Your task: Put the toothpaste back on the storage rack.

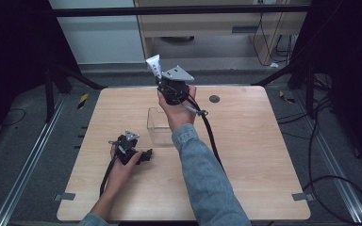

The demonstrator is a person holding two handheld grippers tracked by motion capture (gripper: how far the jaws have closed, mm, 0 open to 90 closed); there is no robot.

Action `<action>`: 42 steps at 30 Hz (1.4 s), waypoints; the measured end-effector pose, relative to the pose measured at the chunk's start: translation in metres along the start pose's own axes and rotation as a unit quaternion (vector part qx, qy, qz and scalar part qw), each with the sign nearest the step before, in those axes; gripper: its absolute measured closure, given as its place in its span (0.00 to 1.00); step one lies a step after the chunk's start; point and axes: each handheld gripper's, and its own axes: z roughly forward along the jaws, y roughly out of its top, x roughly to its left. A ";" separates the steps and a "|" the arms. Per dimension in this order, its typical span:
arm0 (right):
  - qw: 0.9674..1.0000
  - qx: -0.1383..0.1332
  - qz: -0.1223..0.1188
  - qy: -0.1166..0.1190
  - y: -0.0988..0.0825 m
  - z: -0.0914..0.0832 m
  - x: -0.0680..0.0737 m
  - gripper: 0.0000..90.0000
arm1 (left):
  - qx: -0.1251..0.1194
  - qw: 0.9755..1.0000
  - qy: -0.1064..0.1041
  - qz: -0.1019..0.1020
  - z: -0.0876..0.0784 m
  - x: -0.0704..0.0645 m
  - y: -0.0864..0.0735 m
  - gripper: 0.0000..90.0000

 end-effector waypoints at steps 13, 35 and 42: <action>1.000 0.015 0.004 0.013 -0.036 0.022 0.018 0.87 | -0.001 1.000 0.000 0.000 0.000 0.000 0.000 0.00; 0.999 0.042 0.009 0.008 -0.064 0.032 0.021 0.87 | 0.001 1.000 -0.001 0.002 0.000 0.000 0.000 0.00; 0.999 0.045 0.006 0.001 -0.068 0.032 0.018 0.87 | -0.001 1.000 0.000 0.001 0.000 0.000 0.000 0.00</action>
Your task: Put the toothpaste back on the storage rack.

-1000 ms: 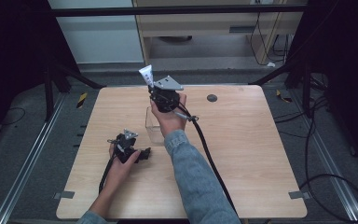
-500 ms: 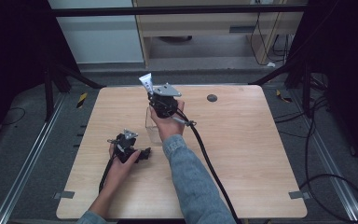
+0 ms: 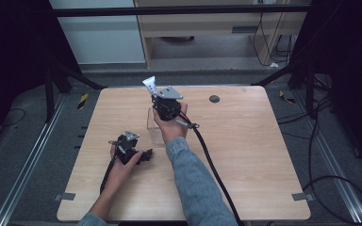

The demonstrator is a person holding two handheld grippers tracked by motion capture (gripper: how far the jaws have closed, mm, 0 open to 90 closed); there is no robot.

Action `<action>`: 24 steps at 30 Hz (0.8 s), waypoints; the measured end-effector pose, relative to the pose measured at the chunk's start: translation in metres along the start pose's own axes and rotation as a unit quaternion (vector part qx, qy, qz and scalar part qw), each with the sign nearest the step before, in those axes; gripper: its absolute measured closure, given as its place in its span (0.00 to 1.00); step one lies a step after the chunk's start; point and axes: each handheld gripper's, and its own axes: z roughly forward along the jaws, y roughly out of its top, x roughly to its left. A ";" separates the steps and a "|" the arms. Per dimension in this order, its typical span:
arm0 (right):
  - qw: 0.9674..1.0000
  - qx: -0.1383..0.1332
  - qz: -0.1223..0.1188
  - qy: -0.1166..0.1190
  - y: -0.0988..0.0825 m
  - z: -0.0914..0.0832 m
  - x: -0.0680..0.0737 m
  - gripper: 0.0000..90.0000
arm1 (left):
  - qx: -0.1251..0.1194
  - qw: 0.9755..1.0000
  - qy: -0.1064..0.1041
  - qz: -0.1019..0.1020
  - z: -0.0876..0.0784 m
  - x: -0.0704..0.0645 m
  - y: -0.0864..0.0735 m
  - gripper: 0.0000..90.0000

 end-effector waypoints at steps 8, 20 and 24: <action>1.000 0.002 -0.006 -0.004 -0.005 0.000 0.001 0.87 | 0.000 1.000 -0.001 0.001 0.000 0.000 0.000 0.00; 1.000 0.006 -0.002 -0.004 -0.009 0.001 0.001 0.87 | -0.002 1.000 -0.001 0.000 0.001 0.000 0.000 0.00; 1.000 0.010 0.000 -0.003 -0.010 0.003 0.002 0.87 | 0.000 1.000 -0.002 0.002 0.000 0.000 0.000 0.00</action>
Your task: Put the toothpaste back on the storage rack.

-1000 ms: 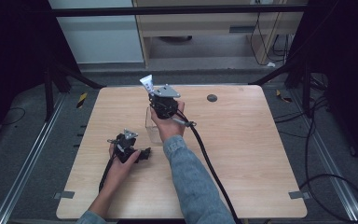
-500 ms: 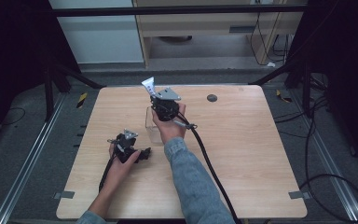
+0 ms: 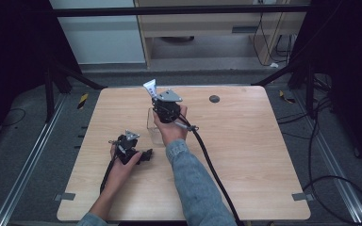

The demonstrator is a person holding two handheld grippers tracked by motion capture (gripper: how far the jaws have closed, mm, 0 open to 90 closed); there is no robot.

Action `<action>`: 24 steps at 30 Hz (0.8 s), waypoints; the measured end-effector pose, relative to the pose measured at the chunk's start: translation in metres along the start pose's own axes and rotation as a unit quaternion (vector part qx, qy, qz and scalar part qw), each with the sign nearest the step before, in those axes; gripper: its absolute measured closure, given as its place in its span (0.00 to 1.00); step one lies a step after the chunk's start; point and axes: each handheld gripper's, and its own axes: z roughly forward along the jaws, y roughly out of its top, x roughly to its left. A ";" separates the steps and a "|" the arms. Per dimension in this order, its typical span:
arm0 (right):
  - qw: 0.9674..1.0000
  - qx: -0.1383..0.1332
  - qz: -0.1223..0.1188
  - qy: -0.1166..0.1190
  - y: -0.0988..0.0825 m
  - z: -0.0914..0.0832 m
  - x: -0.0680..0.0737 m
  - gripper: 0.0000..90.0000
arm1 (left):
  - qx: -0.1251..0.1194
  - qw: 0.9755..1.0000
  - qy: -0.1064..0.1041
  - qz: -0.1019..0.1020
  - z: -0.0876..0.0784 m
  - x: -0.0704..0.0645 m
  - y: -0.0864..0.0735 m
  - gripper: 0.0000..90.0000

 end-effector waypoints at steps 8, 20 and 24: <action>1.000 0.009 -0.005 0.001 -0.003 0.003 0.003 0.87 | 0.000 1.000 -0.001 0.001 0.000 0.000 0.000 0.00; 1.000 0.028 -0.007 0.001 -0.009 0.005 0.002 0.87 | 0.000 1.000 -0.001 0.001 0.000 0.000 0.000 0.00; 0.999 0.032 -0.008 0.001 -0.011 0.007 0.002 0.87 | 0.000 1.000 -0.002 0.001 0.000 0.000 0.000 0.00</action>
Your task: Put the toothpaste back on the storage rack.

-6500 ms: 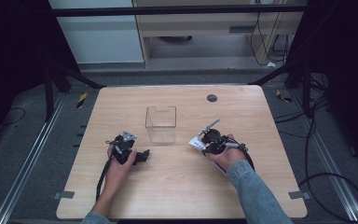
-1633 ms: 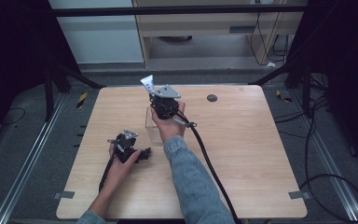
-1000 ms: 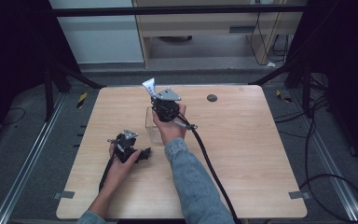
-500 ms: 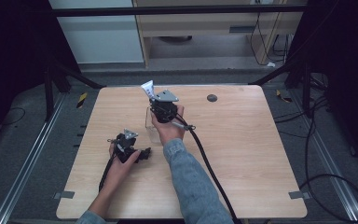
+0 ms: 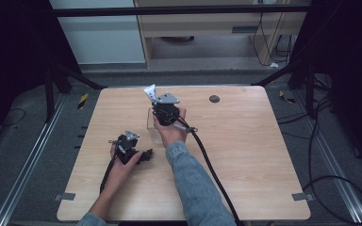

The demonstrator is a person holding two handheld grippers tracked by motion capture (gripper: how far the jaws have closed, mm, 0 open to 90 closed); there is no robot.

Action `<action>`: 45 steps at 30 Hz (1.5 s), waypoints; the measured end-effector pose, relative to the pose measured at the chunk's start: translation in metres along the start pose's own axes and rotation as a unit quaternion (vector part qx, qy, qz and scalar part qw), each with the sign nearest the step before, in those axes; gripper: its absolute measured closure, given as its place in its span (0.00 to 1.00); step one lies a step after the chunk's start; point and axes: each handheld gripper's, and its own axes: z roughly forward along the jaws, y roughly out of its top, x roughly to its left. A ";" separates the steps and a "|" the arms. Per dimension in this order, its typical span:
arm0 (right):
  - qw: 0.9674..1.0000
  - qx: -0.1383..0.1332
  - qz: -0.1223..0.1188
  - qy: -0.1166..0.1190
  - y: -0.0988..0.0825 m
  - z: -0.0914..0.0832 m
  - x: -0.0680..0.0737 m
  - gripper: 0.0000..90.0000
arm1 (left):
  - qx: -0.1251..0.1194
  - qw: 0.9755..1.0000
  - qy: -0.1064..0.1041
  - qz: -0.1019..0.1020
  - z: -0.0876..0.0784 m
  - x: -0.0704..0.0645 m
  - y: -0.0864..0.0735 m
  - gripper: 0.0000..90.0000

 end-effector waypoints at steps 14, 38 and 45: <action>1.000 0.012 0.003 0.002 -0.002 0.003 0.002 0.87 | 0.001 1.000 0.000 0.001 0.000 0.000 0.000 0.00; 0.999 0.036 0.000 0.006 -0.012 0.008 0.008 0.87 | 0.000 1.000 -0.001 0.001 0.000 0.000 0.000 0.00; 0.999 0.042 0.003 0.008 -0.012 0.009 0.010 0.87 | 0.000 1.000 -0.001 0.001 0.000 0.000 0.000 0.00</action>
